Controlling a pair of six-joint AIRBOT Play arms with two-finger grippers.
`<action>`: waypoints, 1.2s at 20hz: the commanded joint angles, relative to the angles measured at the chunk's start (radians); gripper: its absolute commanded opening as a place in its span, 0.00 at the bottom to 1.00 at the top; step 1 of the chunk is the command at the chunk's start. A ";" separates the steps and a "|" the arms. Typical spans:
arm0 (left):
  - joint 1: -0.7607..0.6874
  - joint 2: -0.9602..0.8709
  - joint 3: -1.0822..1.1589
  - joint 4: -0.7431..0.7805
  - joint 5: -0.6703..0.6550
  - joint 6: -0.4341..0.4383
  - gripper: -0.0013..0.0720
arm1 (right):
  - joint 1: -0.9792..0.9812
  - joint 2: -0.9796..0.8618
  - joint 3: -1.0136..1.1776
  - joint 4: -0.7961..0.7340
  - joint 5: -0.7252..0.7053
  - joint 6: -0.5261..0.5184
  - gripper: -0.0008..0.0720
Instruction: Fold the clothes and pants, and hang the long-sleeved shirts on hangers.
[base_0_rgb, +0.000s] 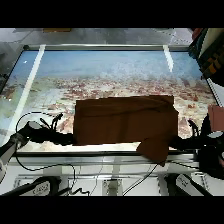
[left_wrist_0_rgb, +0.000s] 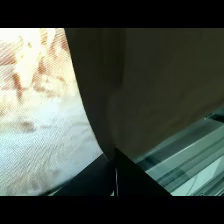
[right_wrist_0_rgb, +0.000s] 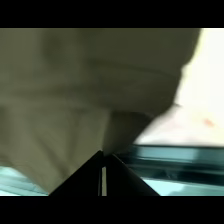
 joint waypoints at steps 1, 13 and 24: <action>-0.006 -0.012 0.028 0.012 -0.014 0.001 0.03 | 0.001 0.062 0.064 0.089 0.056 -0.025 0.03; 0.003 0.303 0.249 -0.122 0.226 -0.043 0.03 | 0.252 0.344 0.121 0.430 -0.260 0.101 0.03; -0.145 -0.122 0.412 -0.307 0.744 -0.072 0.03 | 0.554 -0.119 0.220 0.434 -1.124 0.445 0.03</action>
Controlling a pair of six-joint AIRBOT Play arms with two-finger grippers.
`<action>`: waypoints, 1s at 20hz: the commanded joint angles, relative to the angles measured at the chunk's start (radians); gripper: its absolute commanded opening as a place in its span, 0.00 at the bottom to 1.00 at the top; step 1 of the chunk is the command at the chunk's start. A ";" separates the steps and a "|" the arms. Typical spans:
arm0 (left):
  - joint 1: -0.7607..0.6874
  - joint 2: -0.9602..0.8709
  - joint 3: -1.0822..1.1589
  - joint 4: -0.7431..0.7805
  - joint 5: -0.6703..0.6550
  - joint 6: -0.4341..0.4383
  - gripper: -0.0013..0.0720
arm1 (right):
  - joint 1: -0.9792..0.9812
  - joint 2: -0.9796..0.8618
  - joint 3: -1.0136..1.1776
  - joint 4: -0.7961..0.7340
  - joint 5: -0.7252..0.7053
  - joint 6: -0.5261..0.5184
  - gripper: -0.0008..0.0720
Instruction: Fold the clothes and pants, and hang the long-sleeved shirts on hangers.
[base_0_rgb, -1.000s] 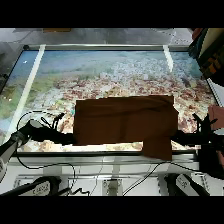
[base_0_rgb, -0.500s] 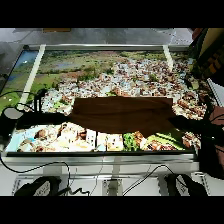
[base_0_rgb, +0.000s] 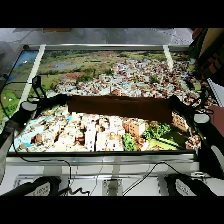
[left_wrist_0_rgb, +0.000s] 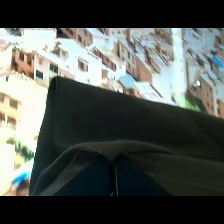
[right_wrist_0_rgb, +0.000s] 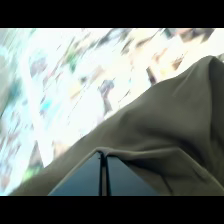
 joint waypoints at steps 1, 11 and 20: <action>-0.019 -0.169 0.098 -0.076 0.077 -0.003 0.03 | 0.025 -0.171 0.090 0.000 -0.140 0.080 0.03; -0.054 -0.298 0.164 -0.143 -0.018 0.011 0.96 | 0.021 -0.364 0.251 -0.048 -0.121 0.079 0.97; 0.196 -0.309 0.172 -0.021 -0.338 -0.036 0.95 | -0.068 -0.328 0.251 -0.127 0.082 0.079 0.95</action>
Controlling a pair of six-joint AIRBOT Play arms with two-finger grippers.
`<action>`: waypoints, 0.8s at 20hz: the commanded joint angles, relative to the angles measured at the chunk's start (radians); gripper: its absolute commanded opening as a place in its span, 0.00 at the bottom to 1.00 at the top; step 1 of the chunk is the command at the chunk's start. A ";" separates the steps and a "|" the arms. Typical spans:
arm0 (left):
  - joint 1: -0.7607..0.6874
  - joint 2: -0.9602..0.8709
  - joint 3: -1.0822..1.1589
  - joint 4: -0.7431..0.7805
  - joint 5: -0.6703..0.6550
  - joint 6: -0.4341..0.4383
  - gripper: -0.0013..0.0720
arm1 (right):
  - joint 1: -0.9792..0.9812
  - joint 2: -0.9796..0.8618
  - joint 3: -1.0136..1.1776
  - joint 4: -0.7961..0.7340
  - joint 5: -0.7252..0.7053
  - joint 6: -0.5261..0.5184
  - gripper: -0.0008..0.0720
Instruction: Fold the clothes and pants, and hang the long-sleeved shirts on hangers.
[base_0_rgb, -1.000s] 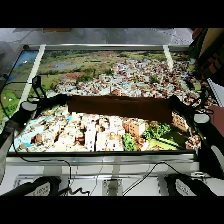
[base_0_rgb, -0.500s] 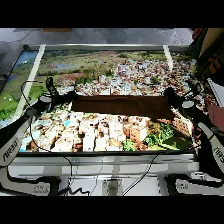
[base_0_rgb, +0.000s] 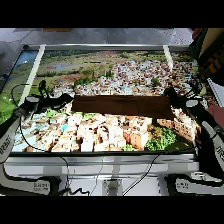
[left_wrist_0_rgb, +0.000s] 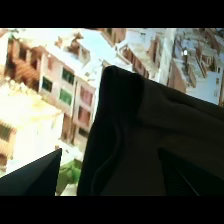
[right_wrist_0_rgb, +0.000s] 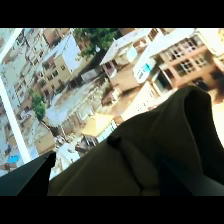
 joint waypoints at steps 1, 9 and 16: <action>0.061 -0.040 0.019 0.018 -0.108 -0.010 0.95 | -0.018 0.003 0.001 -0.021 0.089 0.000 0.95; -0.059 -0.291 0.297 0.018 -0.340 -0.006 0.76 | -0.018 0.003 0.033 -0.036 0.295 -0.046 0.95; -0.148 -0.274 0.314 0.029 -0.274 0.122 0.03 | 0.023 0.003 0.160 -0.034 0.482 -0.221 0.31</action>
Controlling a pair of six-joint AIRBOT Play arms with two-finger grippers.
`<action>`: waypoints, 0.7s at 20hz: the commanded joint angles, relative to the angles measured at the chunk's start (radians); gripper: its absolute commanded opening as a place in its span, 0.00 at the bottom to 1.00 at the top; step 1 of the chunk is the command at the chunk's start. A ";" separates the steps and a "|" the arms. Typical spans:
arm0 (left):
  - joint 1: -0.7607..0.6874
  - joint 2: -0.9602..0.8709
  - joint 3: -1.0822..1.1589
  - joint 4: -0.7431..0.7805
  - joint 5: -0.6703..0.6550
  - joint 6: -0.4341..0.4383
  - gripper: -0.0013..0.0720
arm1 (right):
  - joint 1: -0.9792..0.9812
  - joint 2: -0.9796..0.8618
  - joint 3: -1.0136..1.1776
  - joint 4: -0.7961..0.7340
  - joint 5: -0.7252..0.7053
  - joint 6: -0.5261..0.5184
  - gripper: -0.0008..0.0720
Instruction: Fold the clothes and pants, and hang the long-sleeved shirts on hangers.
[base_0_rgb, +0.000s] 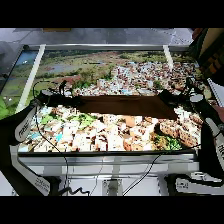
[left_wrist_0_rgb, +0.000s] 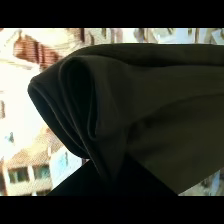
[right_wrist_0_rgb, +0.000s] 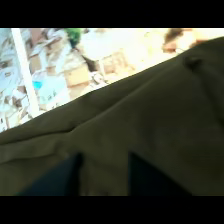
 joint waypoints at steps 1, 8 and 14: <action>-0.031 0.042 0.021 0.033 -0.003 0.043 0.03 | 0.049 0.000 0.073 0.003 0.077 -0.064 0.03; -0.034 0.393 0.021 0.450 -0.272 -0.092 0.03 | 0.318 -0.013 0.148 -0.086 0.053 -0.064 0.03; -0.029 0.664 0.021 0.447 -0.435 -0.116 0.03 | 0.620 -0.183 0.180 -0.085 -0.029 0.093 0.03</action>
